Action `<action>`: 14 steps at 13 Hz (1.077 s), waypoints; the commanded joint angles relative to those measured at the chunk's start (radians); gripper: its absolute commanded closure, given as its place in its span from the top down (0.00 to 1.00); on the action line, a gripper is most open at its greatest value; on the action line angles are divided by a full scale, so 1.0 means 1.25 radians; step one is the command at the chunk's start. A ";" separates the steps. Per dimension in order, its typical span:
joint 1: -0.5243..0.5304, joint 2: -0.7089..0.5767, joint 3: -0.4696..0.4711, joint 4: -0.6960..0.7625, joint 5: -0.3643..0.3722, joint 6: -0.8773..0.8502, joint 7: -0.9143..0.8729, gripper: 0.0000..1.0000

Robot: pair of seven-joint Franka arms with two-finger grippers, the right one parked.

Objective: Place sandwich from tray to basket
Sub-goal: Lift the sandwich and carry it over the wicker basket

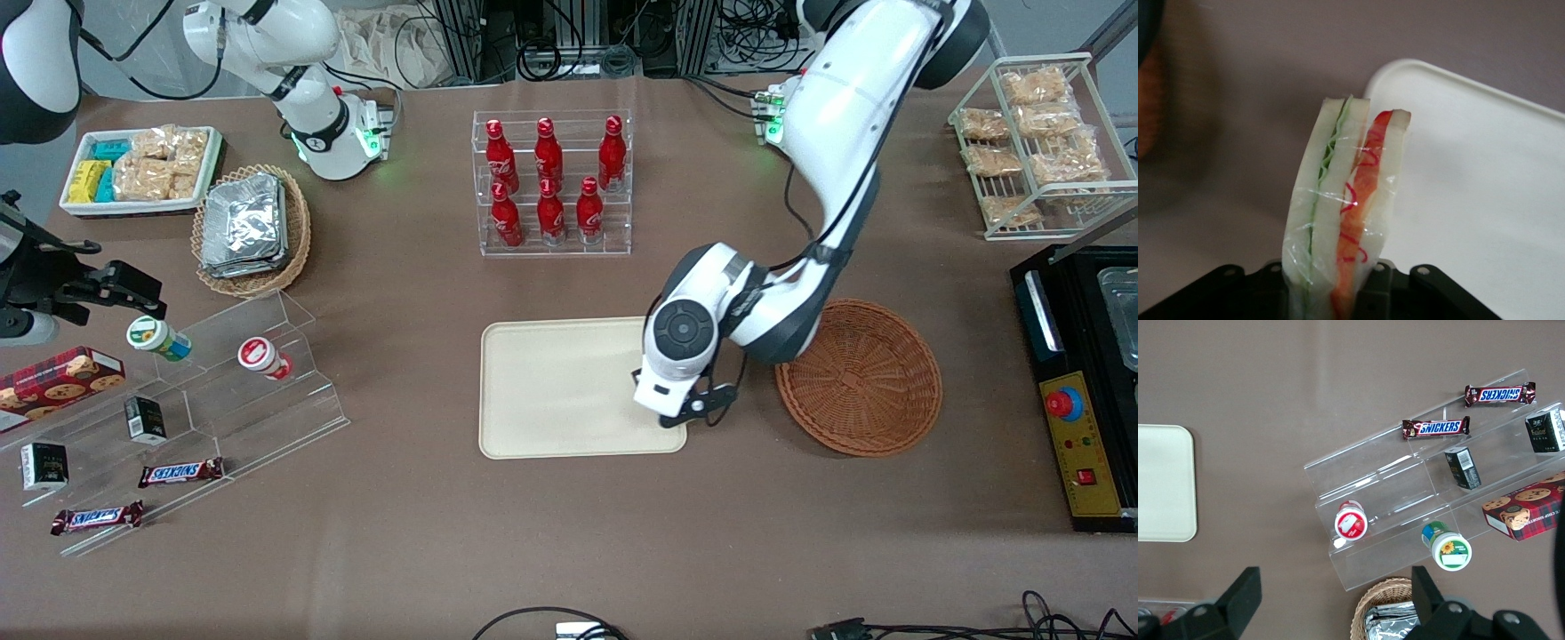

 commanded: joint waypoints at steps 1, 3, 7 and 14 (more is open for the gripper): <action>0.085 -0.135 -0.005 -0.083 0.001 -0.040 -0.025 0.05; 0.133 -0.225 -0.006 -0.163 -0.004 -0.039 -0.025 0.08; 0.285 -0.378 -0.006 -0.361 -0.039 0.049 -0.025 0.07; 0.439 -0.288 -0.005 -0.349 -0.075 0.117 -0.017 0.13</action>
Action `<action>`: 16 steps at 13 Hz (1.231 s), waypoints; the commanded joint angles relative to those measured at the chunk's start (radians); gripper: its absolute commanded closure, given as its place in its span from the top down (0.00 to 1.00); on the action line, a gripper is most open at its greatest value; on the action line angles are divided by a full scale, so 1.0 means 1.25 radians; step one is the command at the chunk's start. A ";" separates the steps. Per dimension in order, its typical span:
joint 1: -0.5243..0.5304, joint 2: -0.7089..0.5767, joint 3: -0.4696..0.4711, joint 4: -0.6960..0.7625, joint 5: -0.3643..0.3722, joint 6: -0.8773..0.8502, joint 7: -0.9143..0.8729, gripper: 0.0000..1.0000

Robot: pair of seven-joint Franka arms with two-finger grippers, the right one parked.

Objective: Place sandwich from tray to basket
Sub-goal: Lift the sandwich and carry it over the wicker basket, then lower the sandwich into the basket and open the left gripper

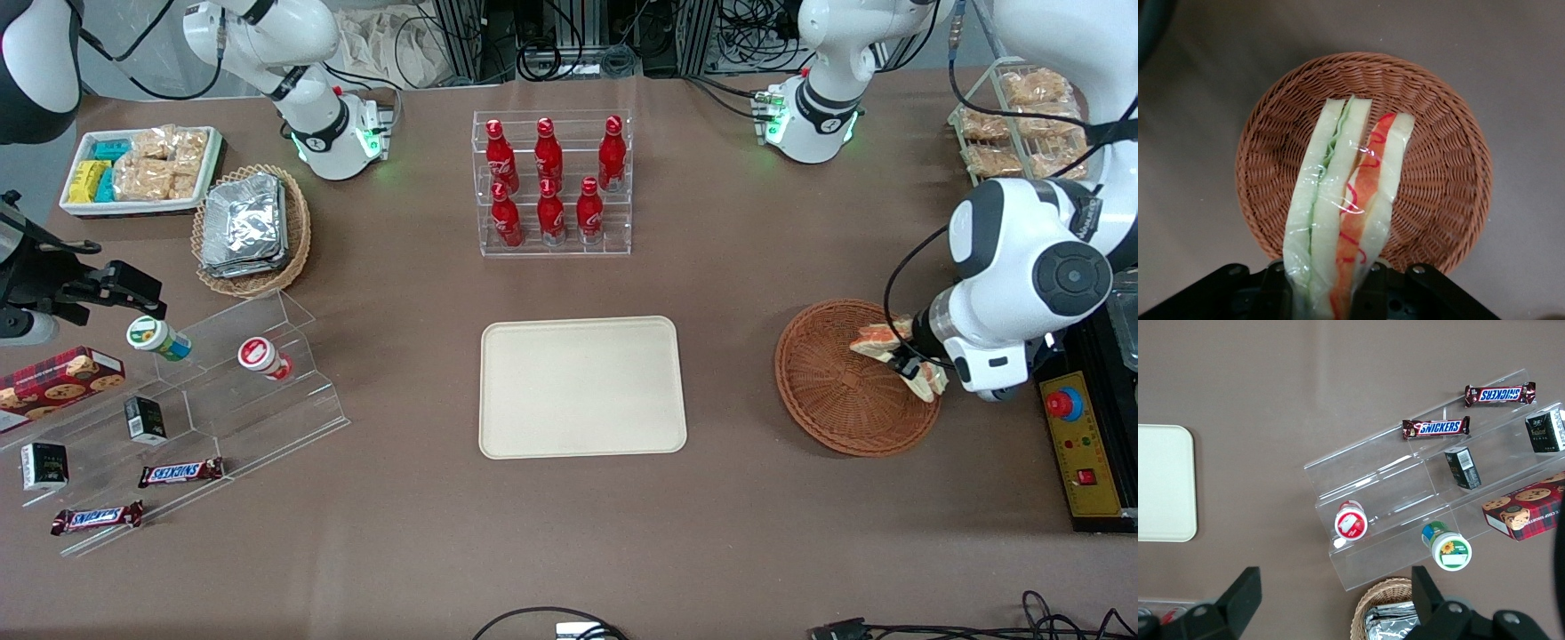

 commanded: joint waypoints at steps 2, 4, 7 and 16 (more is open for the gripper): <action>0.012 0.102 -0.013 0.060 -0.055 0.018 -0.010 0.17; 0.010 0.162 -0.013 0.086 -0.059 0.042 -0.014 0.20; 0.010 0.210 -0.013 0.087 -0.048 0.097 -0.019 0.29; 0.052 0.076 -0.010 0.087 -0.043 -0.088 0.125 1.00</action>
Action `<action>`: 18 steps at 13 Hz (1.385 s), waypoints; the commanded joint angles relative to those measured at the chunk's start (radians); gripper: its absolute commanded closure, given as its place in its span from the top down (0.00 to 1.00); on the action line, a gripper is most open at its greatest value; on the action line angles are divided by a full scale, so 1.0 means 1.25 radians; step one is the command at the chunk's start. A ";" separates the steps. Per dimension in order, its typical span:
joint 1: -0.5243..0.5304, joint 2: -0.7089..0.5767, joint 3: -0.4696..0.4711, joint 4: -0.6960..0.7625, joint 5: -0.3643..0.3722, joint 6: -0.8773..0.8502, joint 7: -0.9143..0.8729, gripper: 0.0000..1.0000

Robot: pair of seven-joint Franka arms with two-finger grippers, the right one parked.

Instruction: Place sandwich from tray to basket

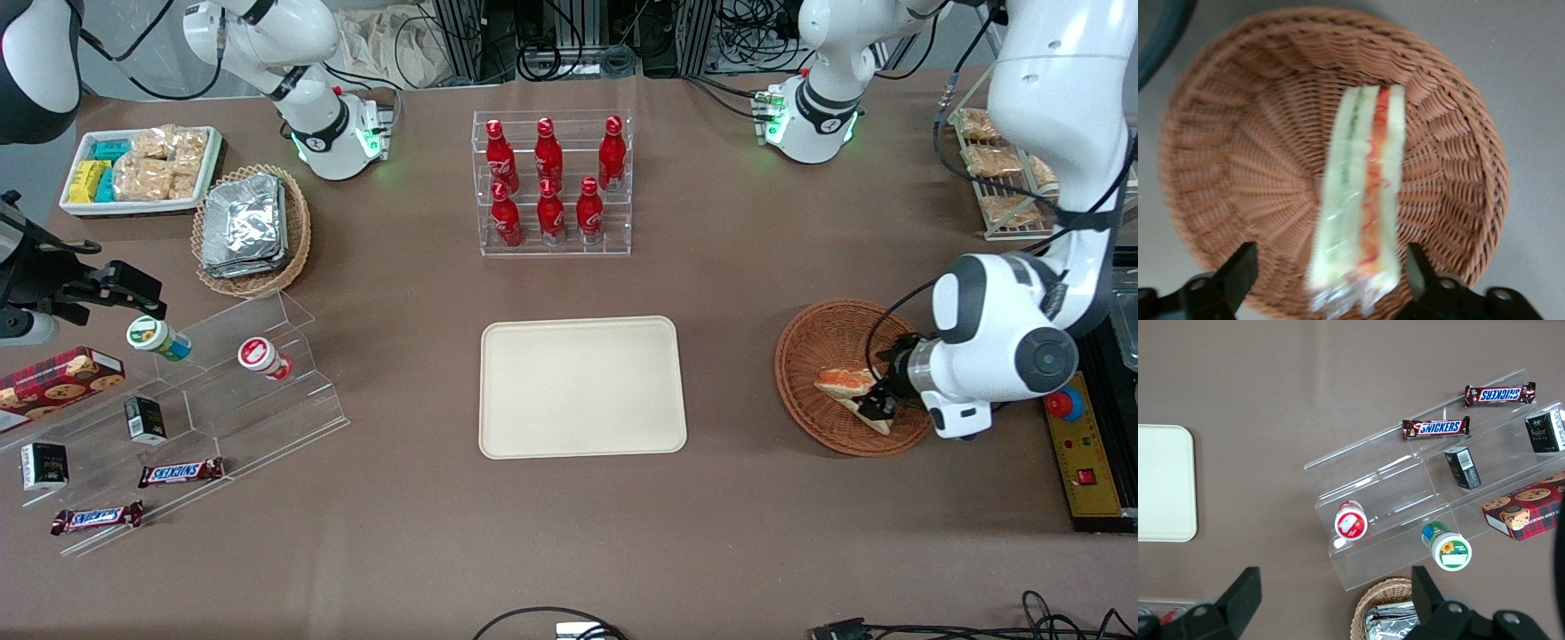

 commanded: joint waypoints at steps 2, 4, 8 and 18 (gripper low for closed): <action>0.065 -0.156 -0.008 -0.015 0.004 -0.126 0.241 1.00; 0.080 -0.230 -0.008 -0.014 0.004 -0.180 0.388 1.00; 0.073 -0.277 -0.014 0.090 0.039 -0.354 0.680 1.00; 0.009 -0.332 -0.024 0.065 -0.005 -0.269 0.762 1.00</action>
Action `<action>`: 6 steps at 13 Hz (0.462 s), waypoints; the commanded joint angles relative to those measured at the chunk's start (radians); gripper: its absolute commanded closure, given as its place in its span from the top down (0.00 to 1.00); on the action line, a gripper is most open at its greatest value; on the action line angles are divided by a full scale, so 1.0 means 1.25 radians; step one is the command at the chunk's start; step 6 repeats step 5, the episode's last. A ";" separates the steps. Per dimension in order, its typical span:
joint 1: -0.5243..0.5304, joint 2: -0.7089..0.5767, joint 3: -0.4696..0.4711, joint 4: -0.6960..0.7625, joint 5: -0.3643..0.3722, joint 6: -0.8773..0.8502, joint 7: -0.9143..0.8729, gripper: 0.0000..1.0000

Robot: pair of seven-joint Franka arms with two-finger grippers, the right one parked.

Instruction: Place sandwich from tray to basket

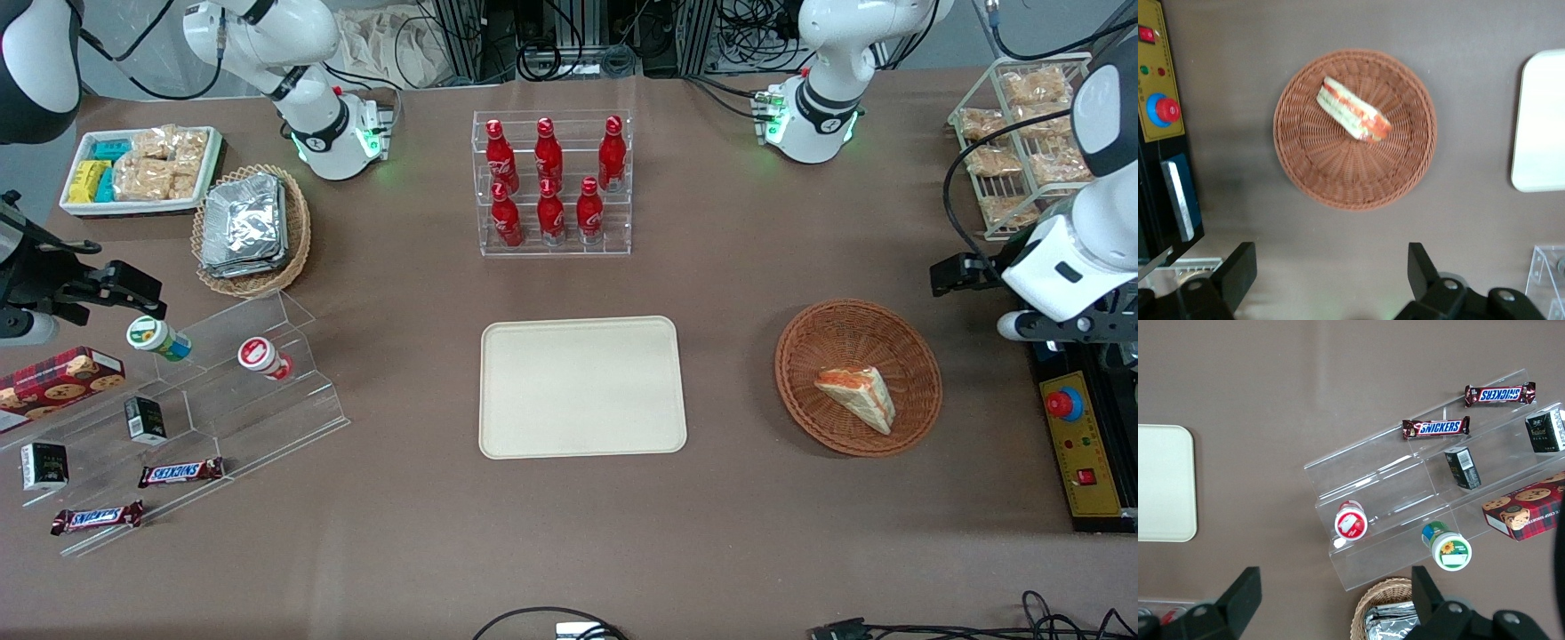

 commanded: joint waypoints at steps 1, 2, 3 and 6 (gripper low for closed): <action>0.015 -0.097 0.006 -0.119 -0.043 0.084 -0.016 1.00; 0.018 -0.095 0.006 -0.114 -0.046 0.079 -0.026 1.00; 0.020 -0.080 0.006 -0.092 -0.042 0.076 -0.037 1.00; 0.018 -0.040 0.005 -0.037 -0.034 0.049 -0.019 1.00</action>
